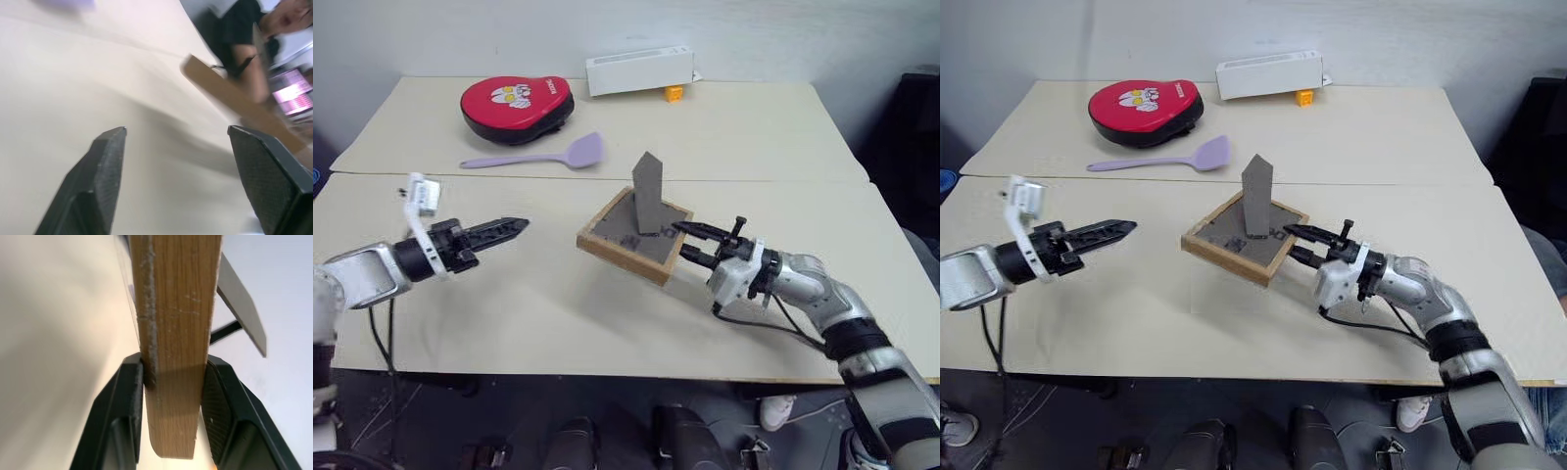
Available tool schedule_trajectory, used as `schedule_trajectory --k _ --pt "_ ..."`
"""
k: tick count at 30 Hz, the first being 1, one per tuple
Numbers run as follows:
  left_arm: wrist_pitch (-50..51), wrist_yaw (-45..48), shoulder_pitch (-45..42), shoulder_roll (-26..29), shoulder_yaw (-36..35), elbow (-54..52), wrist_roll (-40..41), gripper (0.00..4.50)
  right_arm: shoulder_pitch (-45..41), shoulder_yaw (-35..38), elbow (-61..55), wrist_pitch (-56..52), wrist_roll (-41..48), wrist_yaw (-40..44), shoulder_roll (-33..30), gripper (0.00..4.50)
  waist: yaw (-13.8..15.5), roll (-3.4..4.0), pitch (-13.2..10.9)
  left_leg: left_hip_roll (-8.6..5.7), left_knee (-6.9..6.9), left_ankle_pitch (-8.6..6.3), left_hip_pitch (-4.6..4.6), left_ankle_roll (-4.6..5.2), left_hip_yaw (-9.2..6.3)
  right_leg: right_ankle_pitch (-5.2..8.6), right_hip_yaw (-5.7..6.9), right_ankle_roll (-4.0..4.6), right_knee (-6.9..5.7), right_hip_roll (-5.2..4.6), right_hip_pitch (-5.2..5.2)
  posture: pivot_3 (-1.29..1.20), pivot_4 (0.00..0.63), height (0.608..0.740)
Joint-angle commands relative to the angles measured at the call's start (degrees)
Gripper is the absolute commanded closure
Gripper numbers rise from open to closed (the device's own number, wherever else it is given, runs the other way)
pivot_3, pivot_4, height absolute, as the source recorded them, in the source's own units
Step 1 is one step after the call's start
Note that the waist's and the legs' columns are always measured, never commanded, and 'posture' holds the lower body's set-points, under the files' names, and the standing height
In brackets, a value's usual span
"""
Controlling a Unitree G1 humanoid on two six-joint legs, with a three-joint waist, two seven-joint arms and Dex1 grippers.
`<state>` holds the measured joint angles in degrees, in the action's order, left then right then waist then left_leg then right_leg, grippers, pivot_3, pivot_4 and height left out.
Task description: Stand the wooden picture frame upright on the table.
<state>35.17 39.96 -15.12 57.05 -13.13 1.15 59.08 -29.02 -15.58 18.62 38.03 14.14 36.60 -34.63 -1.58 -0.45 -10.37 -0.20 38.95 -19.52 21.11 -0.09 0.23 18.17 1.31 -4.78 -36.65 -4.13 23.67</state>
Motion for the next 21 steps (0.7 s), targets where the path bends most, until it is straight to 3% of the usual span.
schedule_trajectory --k 1,4,7,12,21 --pt "-18.6 13.7 3.6 -1.6 1.0 -3.2 -14.0 0.0 1.0 5.1 -13.8 -25.0 25.4 9.8 -1.6 3.27 0.1 0.02 0.0 0.0 0.02 -0.01 0.03 0.02 -0.02 0.0 0.01 0.0 0.02 -0.04 0.0 0.0 0.15 0.74" --pt "-25.8 17.4 5.5 -5.8 3.0 -6.3 -18.9 0.0 1.0 7.6 -16.5 -43.3 34.9 11.4 -2.9 3.27 0.5 0.06 0.0 -0.02 0.04 -0.09 0.03 0.2 -0.05 0.0 0.03 0.0 0.01 -0.23 -0.02 0.0 0.15 0.74" --pt "-31.0 20.5 7.0 -9.2 5.8 -9.4 -23.8 0.0 -0.7 9.8 -13.9 -60.6 40.3 7.0 -2.2 3.28 0.3 0.08 0.0 -0.04 -0.02 -0.17 0.07 0.35 -0.09 -0.01 0.08 0.0 0.15 -0.33 -0.05 0.0 0.15 0.74" --pt "-28.6 20.1 7.3 -11.1 6.2 -9.3 -25.9 0.0 -1.5 11.4 -9.4 -67.4 37.3 9.6 0.4 3.28 0.0 0.08 0.0 -0.05 -0.07 -0.19 0.17 0.38 -0.08 -0.01 0.1 -0.01 0.17 -0.32 0.06 0.0 0.15 0.74" --pt "-27.0 21.0 6.3 -12.3 5.3 -9.2 -26.0 0.0 -2.5 11.2 1.2 -60.6 23.2 15.5 5.1 3.28 -0.1 0.05 0.0 -0.05 -0.04 -0.2 0.02 0.4 0.06 -0.02 -0.02 -0.03 0.04 -0.3 0.01 0.0 0.15 0.74"
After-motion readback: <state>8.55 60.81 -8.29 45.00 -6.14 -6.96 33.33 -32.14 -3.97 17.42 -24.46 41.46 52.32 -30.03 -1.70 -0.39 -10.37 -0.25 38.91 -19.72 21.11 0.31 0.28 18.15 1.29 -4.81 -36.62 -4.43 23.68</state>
